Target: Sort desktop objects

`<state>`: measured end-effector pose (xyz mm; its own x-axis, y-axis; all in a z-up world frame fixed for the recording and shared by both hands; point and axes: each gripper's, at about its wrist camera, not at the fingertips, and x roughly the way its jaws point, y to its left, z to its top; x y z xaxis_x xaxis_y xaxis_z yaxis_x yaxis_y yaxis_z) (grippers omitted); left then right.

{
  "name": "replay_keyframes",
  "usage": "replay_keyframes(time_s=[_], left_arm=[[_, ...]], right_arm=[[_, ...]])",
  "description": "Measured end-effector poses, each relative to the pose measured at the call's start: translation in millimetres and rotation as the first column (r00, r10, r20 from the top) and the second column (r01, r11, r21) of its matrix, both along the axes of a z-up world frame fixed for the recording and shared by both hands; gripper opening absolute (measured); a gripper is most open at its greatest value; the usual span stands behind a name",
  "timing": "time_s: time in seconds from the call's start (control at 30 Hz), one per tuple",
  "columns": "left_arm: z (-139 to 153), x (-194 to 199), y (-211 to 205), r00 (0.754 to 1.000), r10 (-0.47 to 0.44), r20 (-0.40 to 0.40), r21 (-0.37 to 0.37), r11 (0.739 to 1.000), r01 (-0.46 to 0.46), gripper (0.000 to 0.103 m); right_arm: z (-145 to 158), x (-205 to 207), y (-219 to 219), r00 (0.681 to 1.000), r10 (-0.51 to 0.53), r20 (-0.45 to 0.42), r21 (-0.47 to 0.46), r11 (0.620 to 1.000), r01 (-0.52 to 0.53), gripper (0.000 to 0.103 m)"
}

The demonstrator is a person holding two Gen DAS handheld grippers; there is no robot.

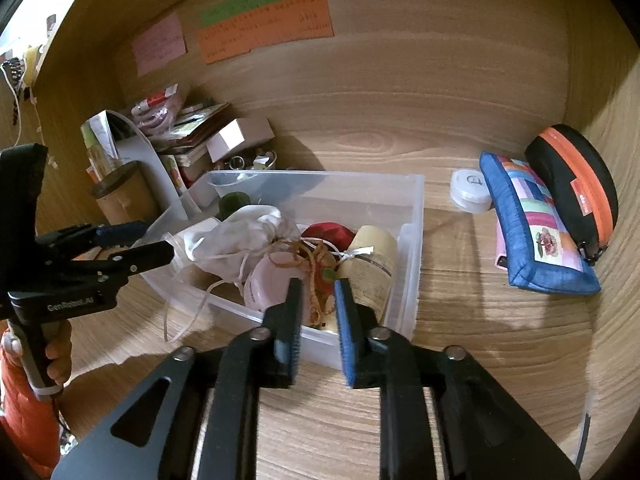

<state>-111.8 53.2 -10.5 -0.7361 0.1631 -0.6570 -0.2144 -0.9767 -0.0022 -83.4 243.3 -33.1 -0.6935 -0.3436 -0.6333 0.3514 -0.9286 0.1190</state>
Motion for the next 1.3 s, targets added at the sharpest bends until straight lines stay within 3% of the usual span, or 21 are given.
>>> replay_keyframes(time_s=[0.13,0.2,0.3,0.6,0.7,0.8,1.3], left_arm=[[10.9,11.2,1.4,0.999,0.019,-0.05,-0.024,0.999,-0.021,0.084],[16.3,18.0,2.5,0.996,0.033,-0.08,-0.038,0.999,-0.036,0.093],[24.6,30.1,4.1,0.992,0.039,-0.118,-0.053,0.998,-0.046,0.098],[45.1,59.8,5.6,0.981,0.076,-0.178,-0.058,0.994,-0.088,0.101],[53.4,71.9,3.7,0.973,0.099,-0.21,-0.045,0.993,-0.11,0.102],[60.2,82.7,1.8,0.966,0.124,-0.228,-0.024,0.991,-0.132,0.102],[63.2,114.8,-0.1,0.953,0.164,-0.253,0.033,0.986,-0.161,0.103]], right_arm=[[9.4,9.3,-0.1,0.999,-0.016,-0.048,0.014,1.0,0.016,0.043],[15.7,14.8,-0.4,0.997,-0.017,-0.071,0.015,1.0,0.018,0.047],[25.8,24.5,-0.5,0.994,-0.023,-0.103,0.009,1.0,0.024,0.057],[57.3,61.2,5.9,0.973,-0.059,-0.223,0.02,0.998,0.065,0.084],[69.9,77.9,10.6,0.96,-0.069,-0.273,0.019,0.997,0.077,0.087],[78.6,92.3,13.2,0.946,-0.084,-0.313,0.012,0.996,0.092,0.101],[69.8,130.6,0.6,0.93,-0.085,-0.358,0.046,0.993,0.108,0.103]])
